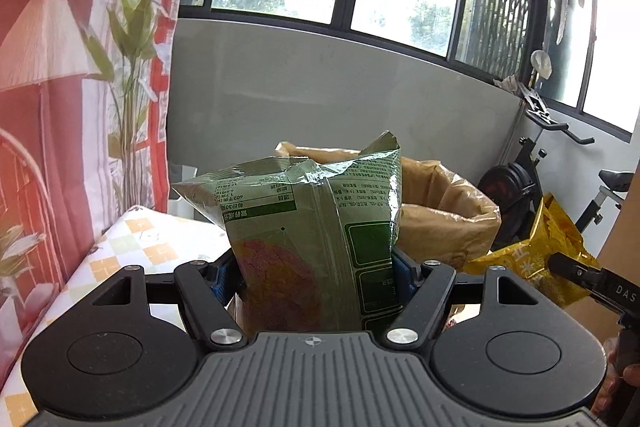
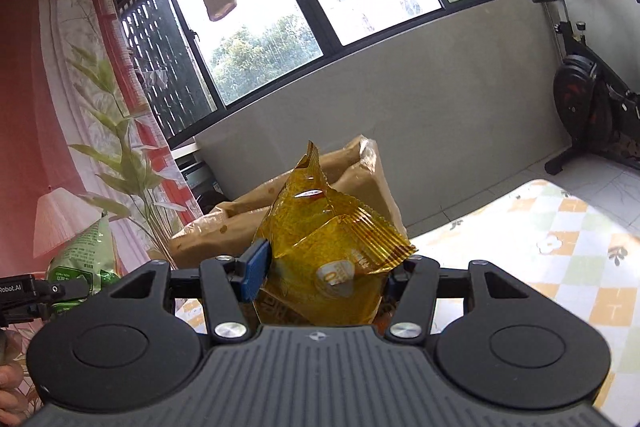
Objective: Organize snacks
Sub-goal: 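Lift both bags over the lined box and open both tools to release them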
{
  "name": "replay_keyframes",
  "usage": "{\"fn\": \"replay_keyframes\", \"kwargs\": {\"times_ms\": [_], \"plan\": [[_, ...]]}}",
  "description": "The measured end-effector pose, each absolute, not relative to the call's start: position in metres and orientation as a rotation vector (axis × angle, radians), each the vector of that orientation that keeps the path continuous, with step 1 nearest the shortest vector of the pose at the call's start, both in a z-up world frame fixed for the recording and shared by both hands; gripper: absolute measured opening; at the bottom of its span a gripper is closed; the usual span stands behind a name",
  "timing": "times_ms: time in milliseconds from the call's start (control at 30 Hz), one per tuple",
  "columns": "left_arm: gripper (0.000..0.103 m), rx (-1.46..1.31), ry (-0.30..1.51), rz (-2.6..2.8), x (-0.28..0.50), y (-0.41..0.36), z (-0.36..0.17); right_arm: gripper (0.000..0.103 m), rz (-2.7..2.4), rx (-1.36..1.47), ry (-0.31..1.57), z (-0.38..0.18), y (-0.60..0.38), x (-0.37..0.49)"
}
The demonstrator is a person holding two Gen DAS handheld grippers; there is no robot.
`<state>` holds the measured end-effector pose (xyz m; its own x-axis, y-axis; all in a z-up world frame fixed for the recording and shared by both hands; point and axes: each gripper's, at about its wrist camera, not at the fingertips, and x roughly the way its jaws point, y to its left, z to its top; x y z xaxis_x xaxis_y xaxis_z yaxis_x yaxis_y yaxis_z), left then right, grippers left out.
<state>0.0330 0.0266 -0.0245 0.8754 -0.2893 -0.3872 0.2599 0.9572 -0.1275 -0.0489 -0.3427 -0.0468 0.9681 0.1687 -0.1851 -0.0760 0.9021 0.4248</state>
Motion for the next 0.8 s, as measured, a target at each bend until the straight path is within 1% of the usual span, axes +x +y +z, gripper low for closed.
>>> {"fn": "replay_keyframes", "kwargs": {"times_ms": [233, 400, 500, 667, 767, 800], "plan": [[0.074, -0.02, 0.316, -0.364, 0.091, -0.016, 0.006, 0.056, 0.206, 0.358, 0.142, 0.014, -0.34, 0.007], [0.075, -0.009, 0.339, -0.396, 0.159, -0.054, 0.013, 0.056, 0.205, 0.288, 0.106, 0.04, -0.331, 0.074], [0.075, -0.016, 0.396, -0.385, 0.197, -0.067, 0.004, 0.056, 0.182, 0.268, 0.135, 0.034, -0.325, 0.115], [0.076, 0.02, 0.467, -0.344, 0.23, -0.085, -0.019, 0.057, 0.127, 0.267, 0.285, 0.002, -0.318, 0.161], [0.08, 0.032, 0.495, -0.359, 0.242, -0.087, -0.025, 0.06, 0.118, 0.285, 0.33, -0.011, -0.32, 0.173], [0.081, 0.033, 0.51, -0.366, 0.246, -0.088, -0.027, 0.063, 0.107, 0.295, 0.34, -0.013, -0.321, 0.175]]}}
